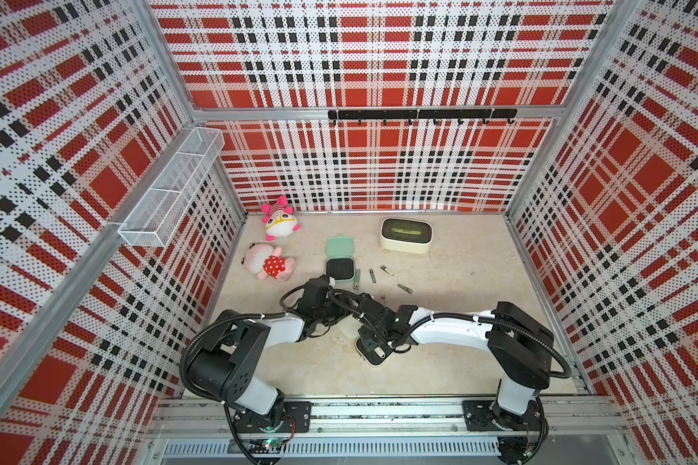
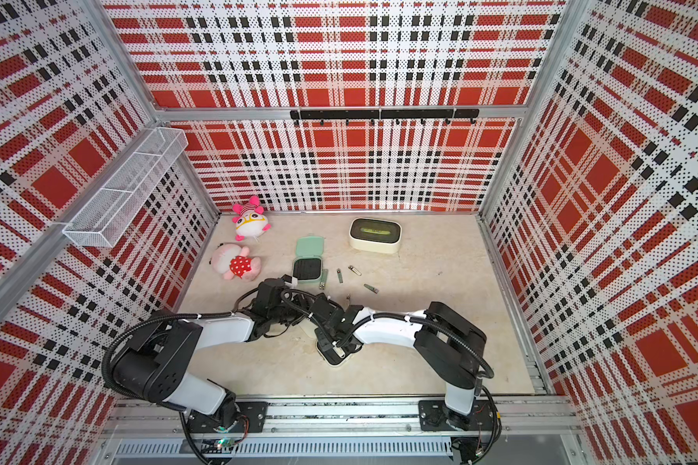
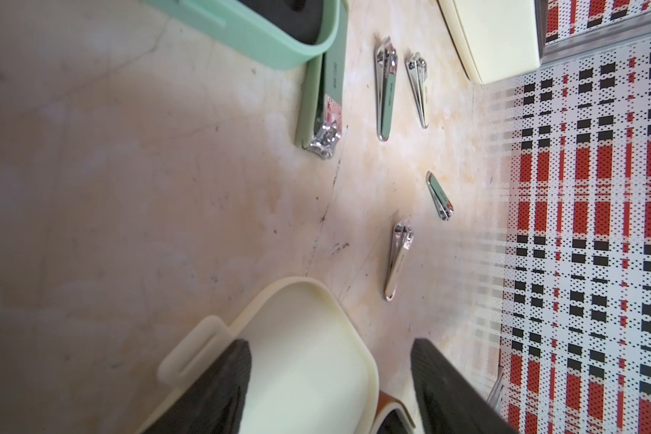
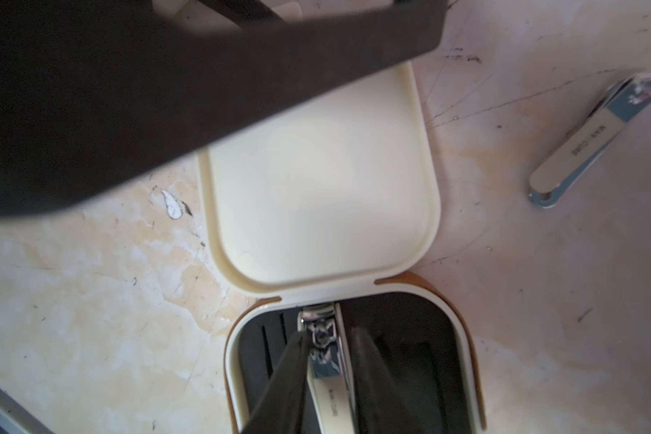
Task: Organize nail clipper sets
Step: Adjust the nail clipper in the storage box.
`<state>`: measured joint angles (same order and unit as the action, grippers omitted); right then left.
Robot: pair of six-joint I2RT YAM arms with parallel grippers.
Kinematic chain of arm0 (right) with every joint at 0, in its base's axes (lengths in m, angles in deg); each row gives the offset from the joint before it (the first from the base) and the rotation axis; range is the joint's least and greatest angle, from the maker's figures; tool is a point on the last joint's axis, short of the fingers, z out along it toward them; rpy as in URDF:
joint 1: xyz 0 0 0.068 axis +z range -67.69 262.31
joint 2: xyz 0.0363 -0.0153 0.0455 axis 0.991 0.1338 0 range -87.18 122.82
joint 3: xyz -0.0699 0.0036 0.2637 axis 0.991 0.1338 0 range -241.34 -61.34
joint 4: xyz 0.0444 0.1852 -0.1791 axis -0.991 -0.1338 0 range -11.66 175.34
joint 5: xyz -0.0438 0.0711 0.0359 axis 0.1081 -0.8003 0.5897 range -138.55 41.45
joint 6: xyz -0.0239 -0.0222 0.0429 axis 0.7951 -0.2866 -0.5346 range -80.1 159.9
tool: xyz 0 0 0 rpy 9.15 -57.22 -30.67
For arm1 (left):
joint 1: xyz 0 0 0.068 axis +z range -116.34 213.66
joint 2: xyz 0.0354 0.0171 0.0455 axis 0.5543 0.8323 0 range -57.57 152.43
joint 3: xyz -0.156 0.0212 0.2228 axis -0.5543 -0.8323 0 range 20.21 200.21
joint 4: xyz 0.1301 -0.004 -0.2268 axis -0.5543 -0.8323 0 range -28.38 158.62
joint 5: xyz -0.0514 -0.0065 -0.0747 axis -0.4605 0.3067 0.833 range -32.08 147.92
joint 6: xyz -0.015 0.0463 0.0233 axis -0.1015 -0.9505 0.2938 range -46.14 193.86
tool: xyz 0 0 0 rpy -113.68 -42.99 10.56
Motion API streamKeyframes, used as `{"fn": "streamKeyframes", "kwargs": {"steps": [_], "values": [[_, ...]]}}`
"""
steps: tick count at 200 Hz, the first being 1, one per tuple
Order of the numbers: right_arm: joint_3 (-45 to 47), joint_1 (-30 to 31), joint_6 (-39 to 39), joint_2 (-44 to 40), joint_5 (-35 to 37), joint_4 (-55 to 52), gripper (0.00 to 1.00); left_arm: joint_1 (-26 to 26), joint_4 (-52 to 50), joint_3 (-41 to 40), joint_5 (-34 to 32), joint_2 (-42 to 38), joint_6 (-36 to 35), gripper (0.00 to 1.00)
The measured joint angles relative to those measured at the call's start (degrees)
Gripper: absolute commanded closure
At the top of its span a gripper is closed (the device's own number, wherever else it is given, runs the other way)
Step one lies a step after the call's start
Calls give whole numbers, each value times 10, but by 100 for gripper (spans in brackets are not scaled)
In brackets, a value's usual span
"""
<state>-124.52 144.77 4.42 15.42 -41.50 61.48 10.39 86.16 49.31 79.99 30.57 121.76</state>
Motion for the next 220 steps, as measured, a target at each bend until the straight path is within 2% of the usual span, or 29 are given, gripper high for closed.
{"fn": "streamKeyframes", "kwargs": {"steps": [168, 220], "values": [[54, 0, -17, -16, -8, 75, 82, 5, -10, 2, 4, -2, -7, 27], [44, 0, -18, -17, -5, 57, 74, 11, -32, 7, 13, -7, -15, 27]]}}
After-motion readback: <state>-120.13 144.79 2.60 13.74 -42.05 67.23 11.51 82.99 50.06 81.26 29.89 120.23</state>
